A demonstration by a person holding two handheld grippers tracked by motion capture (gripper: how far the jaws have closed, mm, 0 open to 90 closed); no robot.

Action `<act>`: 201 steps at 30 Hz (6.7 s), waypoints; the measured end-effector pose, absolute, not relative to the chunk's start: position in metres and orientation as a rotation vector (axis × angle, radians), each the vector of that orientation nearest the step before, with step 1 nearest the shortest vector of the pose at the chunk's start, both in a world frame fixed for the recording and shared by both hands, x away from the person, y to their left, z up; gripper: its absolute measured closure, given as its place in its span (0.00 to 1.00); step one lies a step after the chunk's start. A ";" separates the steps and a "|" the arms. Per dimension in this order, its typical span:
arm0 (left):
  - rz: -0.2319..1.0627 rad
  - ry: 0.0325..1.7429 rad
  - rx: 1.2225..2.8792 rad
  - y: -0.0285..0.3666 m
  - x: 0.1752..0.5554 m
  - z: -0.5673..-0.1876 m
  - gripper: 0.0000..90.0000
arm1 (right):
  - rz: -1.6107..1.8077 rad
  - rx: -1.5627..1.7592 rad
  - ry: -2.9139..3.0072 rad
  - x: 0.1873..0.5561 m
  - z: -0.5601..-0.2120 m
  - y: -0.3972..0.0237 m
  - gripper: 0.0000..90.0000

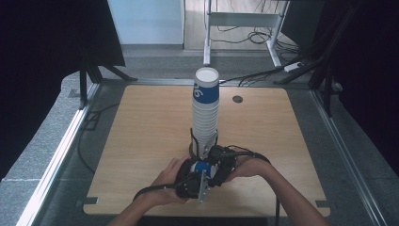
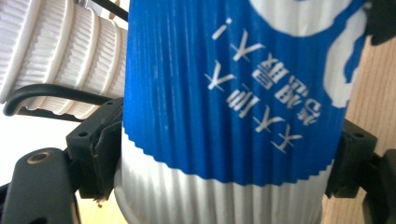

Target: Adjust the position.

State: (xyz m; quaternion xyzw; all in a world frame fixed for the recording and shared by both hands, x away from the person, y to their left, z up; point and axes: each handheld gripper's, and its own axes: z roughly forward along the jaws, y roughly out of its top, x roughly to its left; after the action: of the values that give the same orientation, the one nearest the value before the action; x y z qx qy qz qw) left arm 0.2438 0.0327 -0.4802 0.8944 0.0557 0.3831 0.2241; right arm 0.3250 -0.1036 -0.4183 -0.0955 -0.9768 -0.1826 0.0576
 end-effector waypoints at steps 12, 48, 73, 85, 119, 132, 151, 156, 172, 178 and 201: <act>1.054 0.089 2.512 0.028 0.243 -0.480 0.19 | -0.468 -0.268 -2.964 0.324 -0.421 -0.104 0.28; 0.862 0.366 2.339 0.057 0.248 -0.460 0.05 | -0.845 -0.310 -2.960 0.322 -0.418 -0.139 0.31; 0.471 0.666 2.020 0.085 0.251 -0.453 0.08 | -1.495 -0.497 -2.802 0.303 -0.430 -0.167 0.31; 0.438 0.697 1.947 0.093 0.252 -0.443 0.08 | -1.813 -0.617 -2.619 0.294 -0.443 -0.180 0.31; 0.100 0.786 1.683 0.102 0.250 -0.453 0.09 | -2.110 -0.579 -2.460 0.281 -0.478 -0.166 0.31; -0.048 0.763 1.589 0.095 0.263 -0.457 0.08 | -2.173 -0.519 -2.398 0.276 -0.482 -0.160 0.31; -0.113 0.731 1.522 0.091 0.270 -0.462 0.20 | -2.101 -0.475 -2.469 0.274 -0.487 -0.150 0.31; -0.091 0.725 1.539 0.091 0.269 -0.462 0.21 | -2.084 -0.468 -2.484 0.275 -0.487 -0.149 0.31; -0.032 0.707 1.577 0.091 0.265 -0.459 0.21 | -2.039 -0.473 -2.514 0.274 -0.486 -0.148 0.31; -0.015 0.704 1.564 0.098 0.266 -0.455 0.22 | -2.013 -0.538 -2.506 0.277 -0.485 -0.150 0.23; 0.164 0.697 1.656 0.107 0.261 -0.446 0.22 | -1.922 -0.516 -2.586 0.276 -0.483 -0.155 0.18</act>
State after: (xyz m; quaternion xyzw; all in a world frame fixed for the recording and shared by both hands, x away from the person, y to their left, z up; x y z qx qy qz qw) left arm 0.2610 0.1067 -0.4455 0.7200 0.3033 0.0714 0.6200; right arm 0.2761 -0.1547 -0.4826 -0.1577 -0.7911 -0.5879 -0.0605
